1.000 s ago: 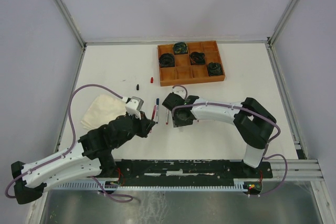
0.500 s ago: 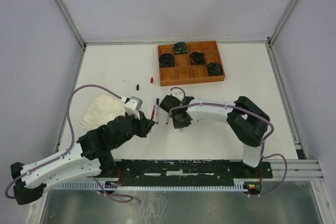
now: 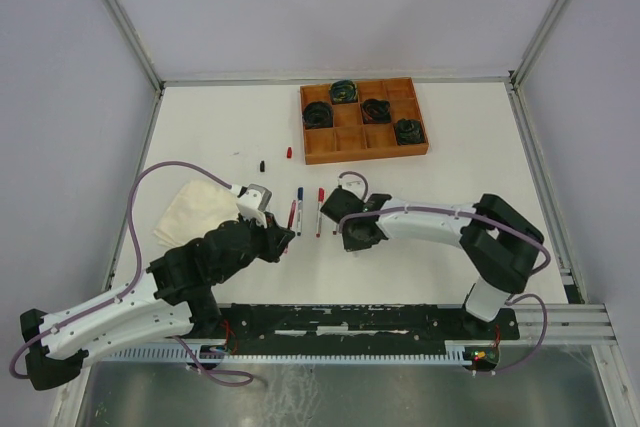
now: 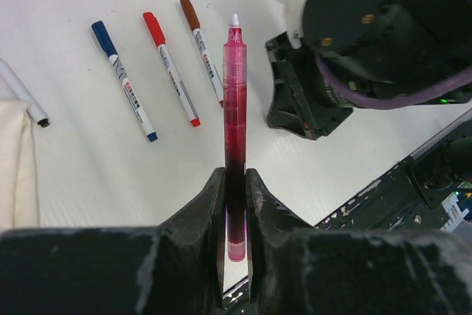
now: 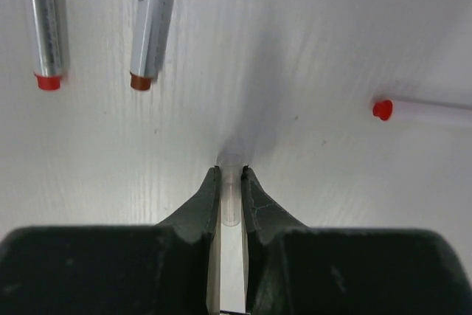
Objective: Insert the pens into the pen caps
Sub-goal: Insert the pen cap onto the pen.
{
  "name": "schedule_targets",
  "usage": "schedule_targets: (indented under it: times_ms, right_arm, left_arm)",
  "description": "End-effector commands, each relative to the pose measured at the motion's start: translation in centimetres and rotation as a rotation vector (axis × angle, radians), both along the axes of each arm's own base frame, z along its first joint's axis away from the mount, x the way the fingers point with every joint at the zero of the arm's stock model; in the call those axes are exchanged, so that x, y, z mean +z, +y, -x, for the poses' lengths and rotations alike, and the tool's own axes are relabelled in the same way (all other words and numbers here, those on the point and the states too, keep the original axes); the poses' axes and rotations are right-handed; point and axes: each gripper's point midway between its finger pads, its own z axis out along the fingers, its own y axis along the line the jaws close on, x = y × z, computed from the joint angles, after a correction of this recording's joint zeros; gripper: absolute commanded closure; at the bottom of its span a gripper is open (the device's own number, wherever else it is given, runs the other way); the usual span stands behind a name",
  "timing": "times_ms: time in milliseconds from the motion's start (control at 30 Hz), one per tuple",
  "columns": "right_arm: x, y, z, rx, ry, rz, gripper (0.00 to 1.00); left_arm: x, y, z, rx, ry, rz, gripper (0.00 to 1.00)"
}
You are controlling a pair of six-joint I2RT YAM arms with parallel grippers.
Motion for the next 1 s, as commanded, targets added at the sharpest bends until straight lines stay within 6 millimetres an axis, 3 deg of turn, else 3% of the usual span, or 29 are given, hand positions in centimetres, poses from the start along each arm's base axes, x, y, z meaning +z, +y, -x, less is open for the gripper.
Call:
schedule_targets:
  times_ms: [0,333,667,967]
  right_arm:
    - [3.8,1.6,-0.4,0.034,-0.114,-0.203,0.93]
    - [14.0,4.4,-0.1,0.217,-0.369,-0.619,0.94]
    - [21.8,3.6,0.4,0.342,-0.693,-0.865,1.00]
    - [25.0,3.1,3.1,0.711,-0.929,-0.821,0.99]
  left_arm:
    - [2.4,-0.3,-0.7,0.037,-0.027,0.075,0.97]
    - [3.7,-0.5,-0.5,0.008,-0.071,0.105,0.97]
    - [6.0,-0.7,0.3,-0.068,-0.124,0.138,0.97]
    - [7.7,-1.4,1.3,-0.165,-0.164,0.132,0.97]
